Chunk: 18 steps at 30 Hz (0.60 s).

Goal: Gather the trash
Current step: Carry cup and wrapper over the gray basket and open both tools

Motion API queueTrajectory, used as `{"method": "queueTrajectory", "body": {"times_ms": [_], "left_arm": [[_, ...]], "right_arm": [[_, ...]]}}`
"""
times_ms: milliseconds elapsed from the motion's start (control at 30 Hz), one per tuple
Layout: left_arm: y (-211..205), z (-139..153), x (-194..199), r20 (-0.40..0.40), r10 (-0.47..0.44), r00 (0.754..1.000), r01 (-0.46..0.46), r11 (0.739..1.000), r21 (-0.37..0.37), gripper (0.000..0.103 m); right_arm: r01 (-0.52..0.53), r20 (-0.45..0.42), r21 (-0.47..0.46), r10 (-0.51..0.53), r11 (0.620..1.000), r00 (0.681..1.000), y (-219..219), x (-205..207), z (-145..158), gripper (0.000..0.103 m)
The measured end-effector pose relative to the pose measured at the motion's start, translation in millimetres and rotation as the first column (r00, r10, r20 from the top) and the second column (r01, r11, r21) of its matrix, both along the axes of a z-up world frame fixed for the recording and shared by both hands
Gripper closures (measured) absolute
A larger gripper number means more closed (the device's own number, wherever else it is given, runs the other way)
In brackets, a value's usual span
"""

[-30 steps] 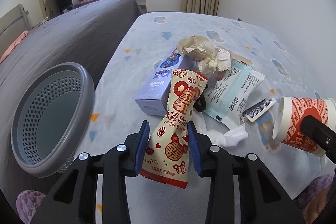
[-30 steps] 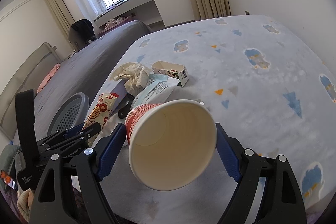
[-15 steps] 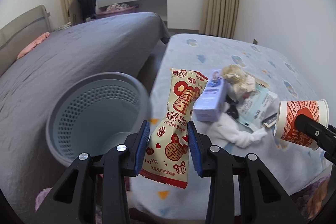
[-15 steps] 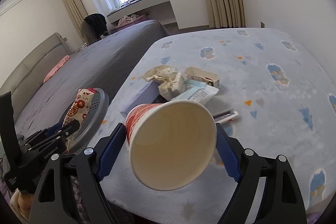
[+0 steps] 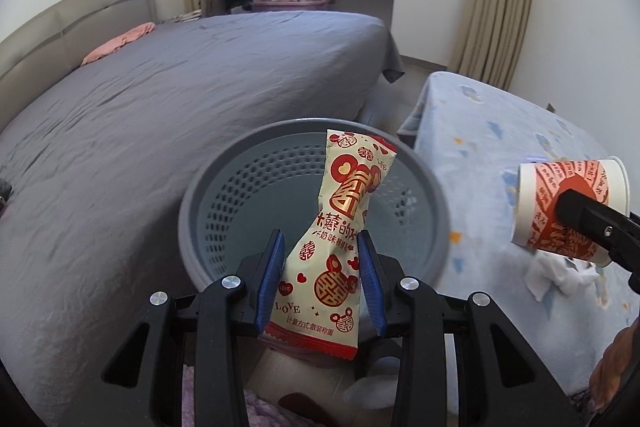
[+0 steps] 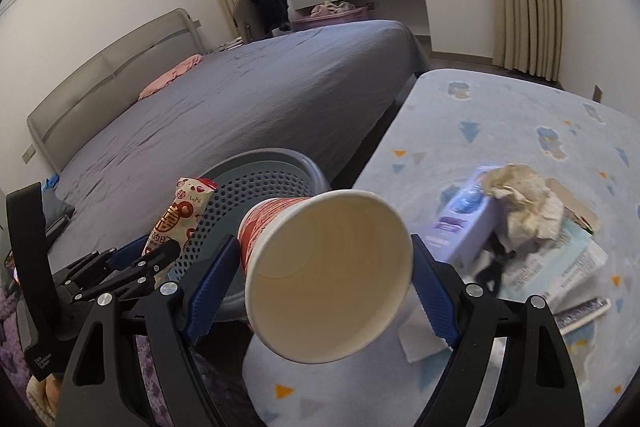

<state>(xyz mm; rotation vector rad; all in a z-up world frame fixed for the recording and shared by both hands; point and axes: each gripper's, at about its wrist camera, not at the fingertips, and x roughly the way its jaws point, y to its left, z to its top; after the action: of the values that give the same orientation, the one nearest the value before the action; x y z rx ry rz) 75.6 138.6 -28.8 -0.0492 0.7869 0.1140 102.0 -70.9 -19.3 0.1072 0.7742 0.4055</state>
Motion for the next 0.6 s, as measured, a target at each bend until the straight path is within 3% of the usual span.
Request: {"method": "queueTrajectory", "body": {"times_ms": [333, 600], "left_arm": [[37, -20, 21, -0.041, 0.056, 0.998, -0.056, 0.998, -0.004, 0.064], [62, -29, 30, -0.042, 0.103, 0.994, -0.104, 0.994, -0.018, 0.063]], "right_arm": [[-0.095, -0.035, -0.029, 0.094, 0.995, 0.995, 63, 55, -22, 0.023], [-0.136, -0.047, -0.073, 0.132, 0.988, 0.990, 95, 72, -35, 0.023]]}}
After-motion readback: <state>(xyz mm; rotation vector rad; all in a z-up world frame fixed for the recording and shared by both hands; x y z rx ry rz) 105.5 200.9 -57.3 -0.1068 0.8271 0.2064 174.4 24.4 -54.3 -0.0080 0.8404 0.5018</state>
